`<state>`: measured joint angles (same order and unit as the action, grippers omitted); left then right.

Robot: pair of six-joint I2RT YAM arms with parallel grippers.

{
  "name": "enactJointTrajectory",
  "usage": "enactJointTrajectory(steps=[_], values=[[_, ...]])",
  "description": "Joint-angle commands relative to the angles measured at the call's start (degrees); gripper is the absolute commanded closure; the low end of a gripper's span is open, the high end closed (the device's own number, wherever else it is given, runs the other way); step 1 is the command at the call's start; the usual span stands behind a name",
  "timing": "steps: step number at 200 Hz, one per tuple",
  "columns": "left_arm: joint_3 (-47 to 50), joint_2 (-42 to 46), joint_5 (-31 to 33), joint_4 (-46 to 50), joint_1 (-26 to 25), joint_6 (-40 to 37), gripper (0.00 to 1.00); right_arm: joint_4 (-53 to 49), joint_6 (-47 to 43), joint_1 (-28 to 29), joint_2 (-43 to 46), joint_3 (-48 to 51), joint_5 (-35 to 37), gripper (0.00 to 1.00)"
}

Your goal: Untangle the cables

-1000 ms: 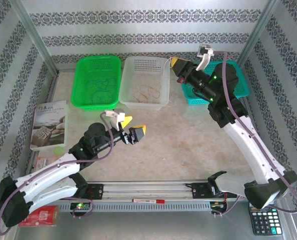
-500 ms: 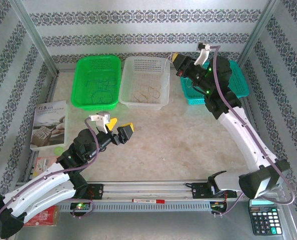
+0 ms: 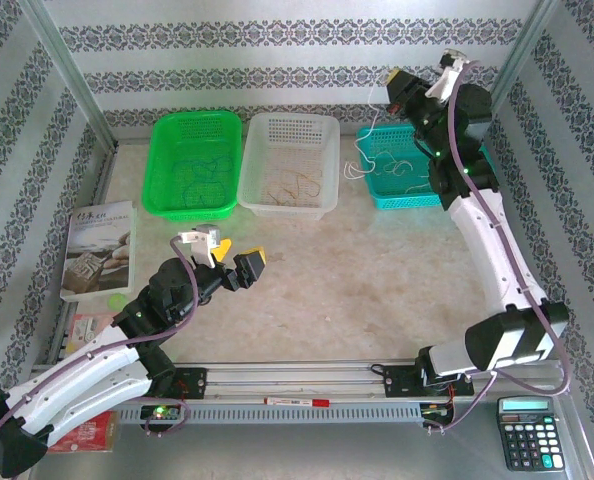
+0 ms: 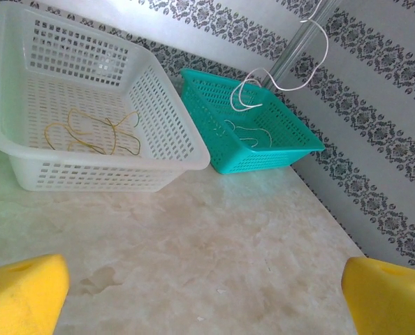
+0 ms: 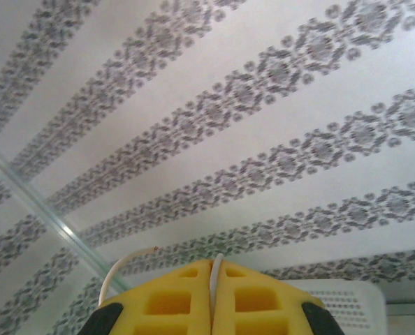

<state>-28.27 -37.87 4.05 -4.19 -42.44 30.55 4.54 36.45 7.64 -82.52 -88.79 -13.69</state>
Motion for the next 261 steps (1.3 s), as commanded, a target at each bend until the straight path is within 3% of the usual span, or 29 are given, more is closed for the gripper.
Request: enactJointTrajectory(steps=[1, 62, 140, 146, 154, 160, 176, 205, 261], values=[[0.0, 0.6, 2.2, 0.8, -0.5, 0.5, 0.0, 2.9, -0.5, -2.3, -2.3, -2.2, 3.3, 1.0], [0.5, 0.3, 3.6, -0.3, -0.5, 0.1, 0.0, 2.8, -1.1, -7.5, -9.4, -7.8, 6.5, 1.0], [-1.2, -2.3, 2.4, -1.1, -0.4, -0.8, 0.0, -1.8, -7.0, -9.7, -19.3, -10.2, 13.1, 1.0], [-1.3, -2.6, 2.1, -1.2, -0.4, -0.7, 0.0, -2.0, -7.4, -9.9, -20.0, -9.1, 13.4, 0.92], [-1.6, -3.1, 1.9, -1.3, -0.4, -0.5, 0.0, -3.1, -7.8, -10.1, -21.1, -8.2, 13.7, 0.65], [-1.7, -3.3, 1.8, -1.3, -0.4, -0.3, 0.0, -4.4, -7.8, -10.5, -21.8, -7.8, 13.6, 0.51], [-2.1, -3.8, 1.2, -1.1, -0.4, -0.2, 0.0, -4.7, -7.1, -11.1, -21.6, -4.7, 13.1, 0.31], [-3.0, -4.5, 0.5, -0.6, -0.4, -0.4, 0.0, -2.6, -6.3, -11.1, -17.1, -0.3, 9.5, 0.24], [-3.9, -5.1, 1.1, -0.1, -0.4, -1.1, 0.0, -1.4, -6.8, -8.4, -7.2, 8.3, 5.9, 0.22]])
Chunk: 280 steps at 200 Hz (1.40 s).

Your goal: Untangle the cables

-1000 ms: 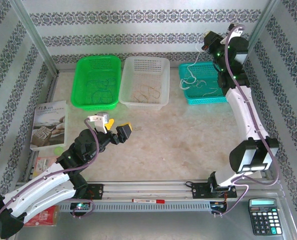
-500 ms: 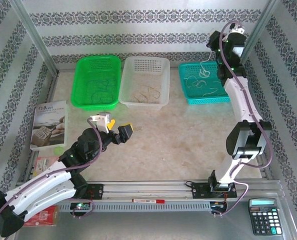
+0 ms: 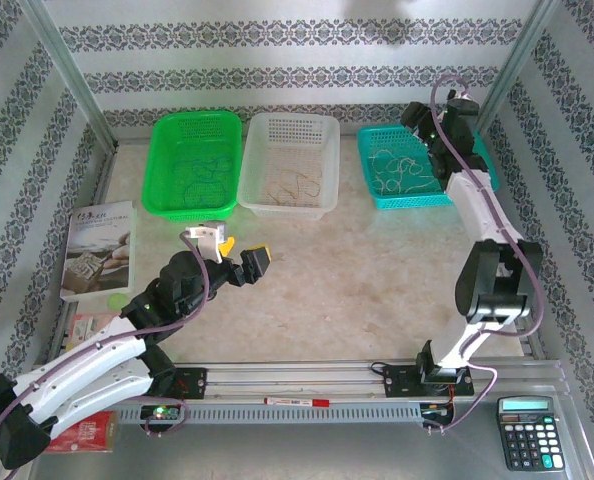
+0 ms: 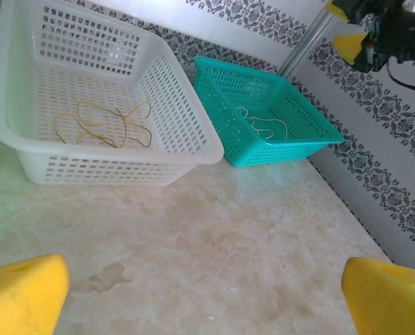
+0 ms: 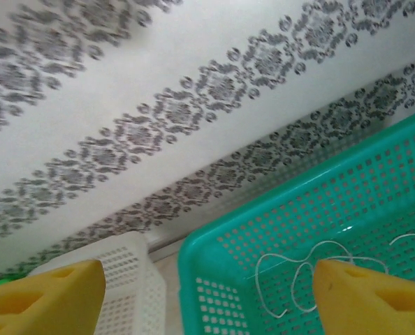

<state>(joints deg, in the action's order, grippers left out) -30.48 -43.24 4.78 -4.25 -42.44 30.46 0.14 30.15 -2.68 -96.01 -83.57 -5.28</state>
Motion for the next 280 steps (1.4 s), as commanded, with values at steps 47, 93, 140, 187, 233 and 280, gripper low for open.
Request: enactJointTrajectory(steps=[47, 93, 140, 187, 233, 280], values=[[-4.1, 3.2, 9.8, 6.6, -0.2, -5.0, 0.0, 4.1, -3.6, 8.8, 17.8, 15.8, -1.3, 0.05], [-7.9, 4.9, 22.8, 10.3, 3.8, -20.9, 0.0, 2.3, -8.4, 14.6, 29.9, 29.4, 10.4, 0.02], [-3.8, 1.2, 15.4, 3.2, 25.1, -25.4, 0.0, 6.6, -17.1, 15.8, 34.7, 42.1, 24.2, 0.02], [7.5, -12.2, 12.9, -16.9, 34.0, -28.9, 0.0, 16.8, -25.7, 14.0, 35.1, 53.0, 32.3, 0.02], [13.5, -29.9, 12.4, -41.8, 35.0, -30.6, 0.0, 31.5, -28.7, 11.2, 29.3, 60.3, 33.2, 0.02], [15.2, -39.2, 8.6, -55.7, 36.0, -33.2, 0.0, 49.4, -29.1, 9.3, 21.7, 67.5, 27.5, 0.02]])
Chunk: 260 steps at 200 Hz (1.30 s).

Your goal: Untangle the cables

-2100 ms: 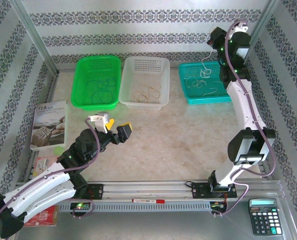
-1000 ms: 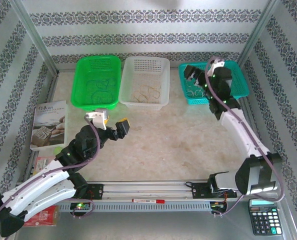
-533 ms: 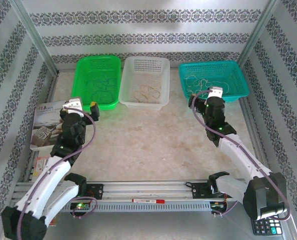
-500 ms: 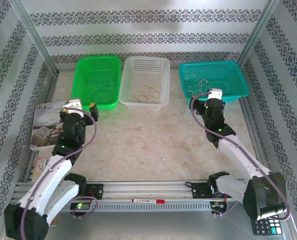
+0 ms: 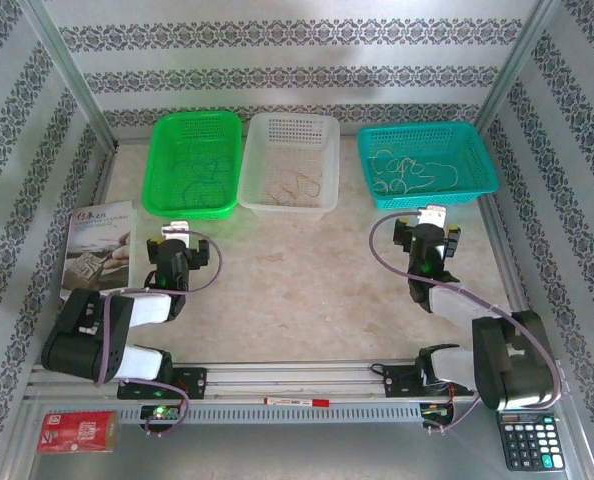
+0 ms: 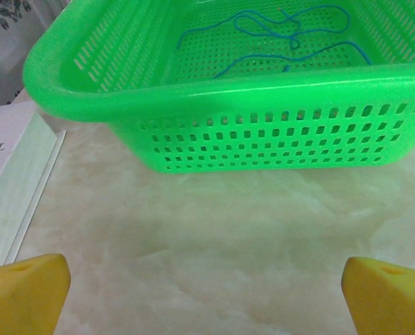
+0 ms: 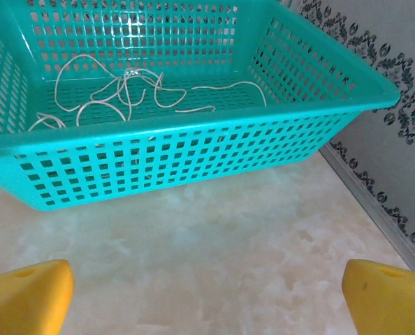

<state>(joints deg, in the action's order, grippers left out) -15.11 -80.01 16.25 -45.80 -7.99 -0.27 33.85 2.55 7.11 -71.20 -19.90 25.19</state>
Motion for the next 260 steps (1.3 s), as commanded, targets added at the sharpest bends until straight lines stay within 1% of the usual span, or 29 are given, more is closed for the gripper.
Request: enactJointTrajectory(steps=[1, 21, 43, 61, 71, 82, 102, 118, 131, 133, 149, 260], values=[[-0.2, -2.6, -3.0, -14.4, 1.6, -2.4, 0.0, 16.2, -1.6, -0.5, -3.2, 3.9, -3.1, 0.02], [-0.4, -6.0, -5.0, -17.2, 2.4, -2.4, 0.0, 21.7, -2.5, -0.4, -5.8, 5.2, -6.7, 0.02], [-0.8, -8.9, -6.9, -18.9, 3.3, -2.1, 0.0, 33.9, -3.4, -0.6, -13.8, 7.3, -10.2, 0.02], [-1.0, -11.1, -8.4, -20.2, 4.1, -1.4, 0.0, 41.2, -4.3, -0.2, -19.7, 7.3, -10.4, 0.02], [-1.4, -12.2, -9.3, -21.2, 4.4, -1.8, 0.0, 37.1, -4.0, -0.5, -18.2, 6.5, -11.0, 0.02], [-2.6, -11.5, -9.9, -17.8, 4.6, -1.6, 0.0, 32.4, -3.5, -1.1, -16.7, 5.2, -12.5, 0.02], [-4.3, -11.5, -11.7, -14.4, 4.9, -2.1, 0.0, 31.1, -3.0, -2.2, -18.0, 3.2, -15.0, 0.02], [-5.5, -11.4, -12.6, -12.1, 5.5, -1.6, 0.0, 24.5, -1.8, -3.3, -17.0, 0.8, -16.0, 0.02], [-6.7, -11.2, -14.2, -9.1, 6.5, -0.6, 0.0, 22.5, -0.1, -4.9, -17.0, 0.6, -17.5, 0.02], [-6.8, -11.2, -14.5, -8.8, 6.7, -0.5, 0.0, 22.3, 0.0, -5.1, -17.0, -0.7, -17.7, 0.02], [-7.4, -11.2, -17.0, -7.8, 8.3, 0.6, 0.0, 22.1, 0.3, -5.4, -16.9, -1.1, -18.0, 0.02], [-7.7, -11.4, -16.9, -7.6, 8.3, 0.6, 0.0, 22.5, 0.0, -5.0, -16.7, -0.8, -17.0, 0.02]])
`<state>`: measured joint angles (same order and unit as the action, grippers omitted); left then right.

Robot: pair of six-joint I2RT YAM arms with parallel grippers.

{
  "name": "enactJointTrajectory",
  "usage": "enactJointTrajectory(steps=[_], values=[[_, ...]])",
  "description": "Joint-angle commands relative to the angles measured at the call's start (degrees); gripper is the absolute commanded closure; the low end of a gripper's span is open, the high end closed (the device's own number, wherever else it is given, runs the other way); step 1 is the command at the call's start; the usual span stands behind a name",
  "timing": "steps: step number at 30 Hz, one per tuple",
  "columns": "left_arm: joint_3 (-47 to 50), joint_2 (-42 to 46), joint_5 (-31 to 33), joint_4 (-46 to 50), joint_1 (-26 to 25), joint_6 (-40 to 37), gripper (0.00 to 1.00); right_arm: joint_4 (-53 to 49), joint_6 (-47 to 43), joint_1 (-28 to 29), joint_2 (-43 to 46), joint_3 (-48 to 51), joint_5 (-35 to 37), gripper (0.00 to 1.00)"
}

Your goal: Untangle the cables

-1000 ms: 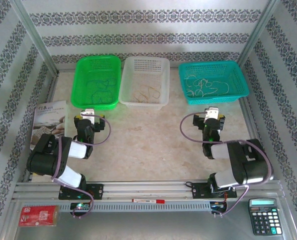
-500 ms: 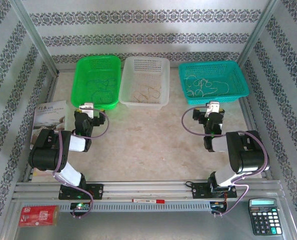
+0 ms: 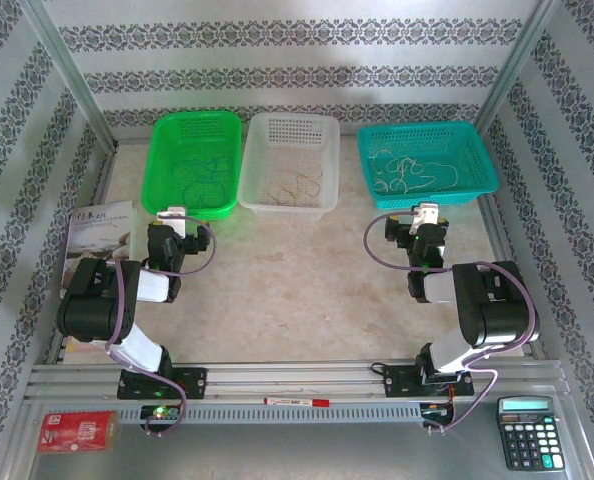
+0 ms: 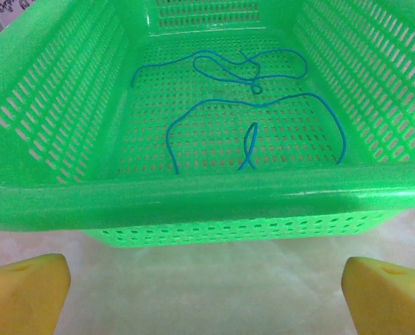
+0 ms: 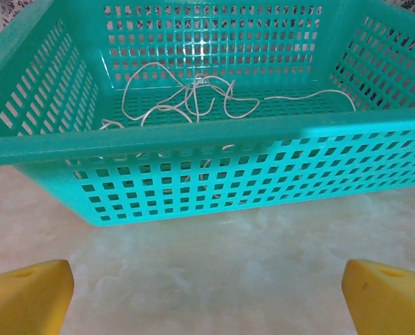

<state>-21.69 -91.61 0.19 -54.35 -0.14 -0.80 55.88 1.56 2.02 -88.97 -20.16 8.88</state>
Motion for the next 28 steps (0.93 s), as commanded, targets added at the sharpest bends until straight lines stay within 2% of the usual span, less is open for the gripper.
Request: enactJointTrajectory(steps=[1, 28], values=[[-1.1, 0.3, -0.9, 1.0, 0.5, 1.1, 0.0, 0.4, 0.9, 0.1, 1.0, -0.6, -0.6, 0.02], [-0.6, 0.3, -0.6, 0.1, 0.4, 0.8, 0.0, 0.1, 1.0, -0.2, 1.1, -0.7, -1.5, 0.02]])
